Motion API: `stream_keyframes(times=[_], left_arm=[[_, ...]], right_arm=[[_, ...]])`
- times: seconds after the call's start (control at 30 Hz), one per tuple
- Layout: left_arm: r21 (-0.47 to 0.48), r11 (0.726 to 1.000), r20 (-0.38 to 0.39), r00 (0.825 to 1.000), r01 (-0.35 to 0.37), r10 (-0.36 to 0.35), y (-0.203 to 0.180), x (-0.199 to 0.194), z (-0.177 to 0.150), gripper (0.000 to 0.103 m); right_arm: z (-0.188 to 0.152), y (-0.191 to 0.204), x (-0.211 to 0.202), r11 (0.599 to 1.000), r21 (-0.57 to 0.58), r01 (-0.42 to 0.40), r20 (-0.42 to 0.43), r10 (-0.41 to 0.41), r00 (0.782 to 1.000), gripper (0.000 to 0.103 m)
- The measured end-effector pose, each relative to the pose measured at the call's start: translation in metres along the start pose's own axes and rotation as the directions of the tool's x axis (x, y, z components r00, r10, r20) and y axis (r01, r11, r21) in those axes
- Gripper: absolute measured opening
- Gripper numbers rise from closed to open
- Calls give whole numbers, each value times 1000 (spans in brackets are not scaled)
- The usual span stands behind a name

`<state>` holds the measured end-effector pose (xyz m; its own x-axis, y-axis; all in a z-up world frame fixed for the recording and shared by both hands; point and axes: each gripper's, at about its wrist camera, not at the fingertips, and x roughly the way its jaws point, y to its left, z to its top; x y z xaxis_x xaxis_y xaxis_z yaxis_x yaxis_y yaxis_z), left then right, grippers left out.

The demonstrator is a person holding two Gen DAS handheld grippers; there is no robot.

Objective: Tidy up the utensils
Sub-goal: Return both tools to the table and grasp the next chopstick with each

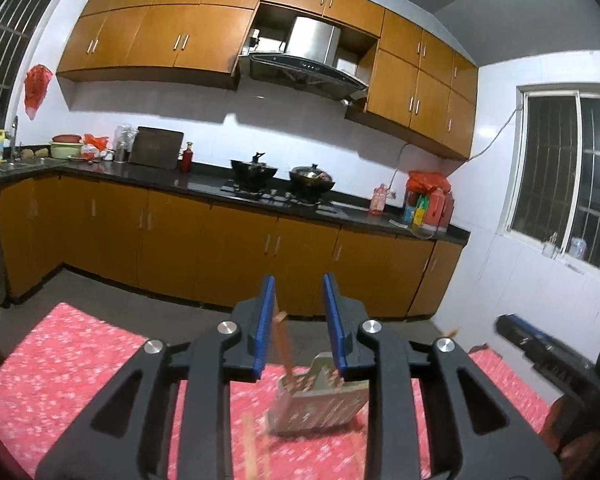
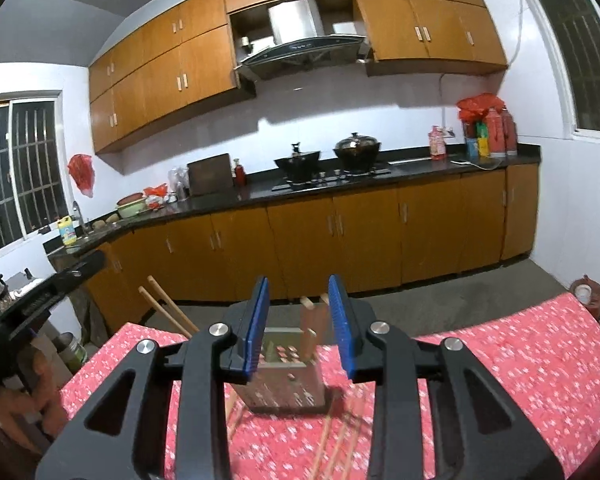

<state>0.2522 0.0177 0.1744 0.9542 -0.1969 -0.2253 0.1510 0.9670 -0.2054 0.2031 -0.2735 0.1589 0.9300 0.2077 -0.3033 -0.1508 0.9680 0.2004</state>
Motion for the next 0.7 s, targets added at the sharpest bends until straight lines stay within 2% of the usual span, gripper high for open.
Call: stream_keyframes(times=[0.1,0.2,0.27,0.3,0.4,0.53,0.7], left_arm=[[16,999,-46,998,-31,31,14,-11,-20,27],[34,997,-125,989,-70,74,28,-11,-47,27],[32,995,-202,974,-95,100,40,-4,-70,27],[28,994,-227,968,-102,106,44,-2,-77,27],[16,993,-311,943,-121,120,56,4,-106,27],[18,991,-400,908,-129,125,61,11,-140,27],[26,993,-468,877,-112,111,59,17,-169,27]], right_arm=[[-24,-16,1,999,13,45,-64,-44,997,32],[-60,-31,14,996,34,79,-184,-71,980,32],[-90,-41,29,993,56,103,-285,-83,955,32],[-98,-43,32,992,63,106,-311,-81,947,31],[-134,-42,49,992,65,106,-420,-69,905,25],[-163,-30,67,996,33,82,-505,-54,861,20],[-189,-18,75,996,-12,86,-543,-79,836,20]])
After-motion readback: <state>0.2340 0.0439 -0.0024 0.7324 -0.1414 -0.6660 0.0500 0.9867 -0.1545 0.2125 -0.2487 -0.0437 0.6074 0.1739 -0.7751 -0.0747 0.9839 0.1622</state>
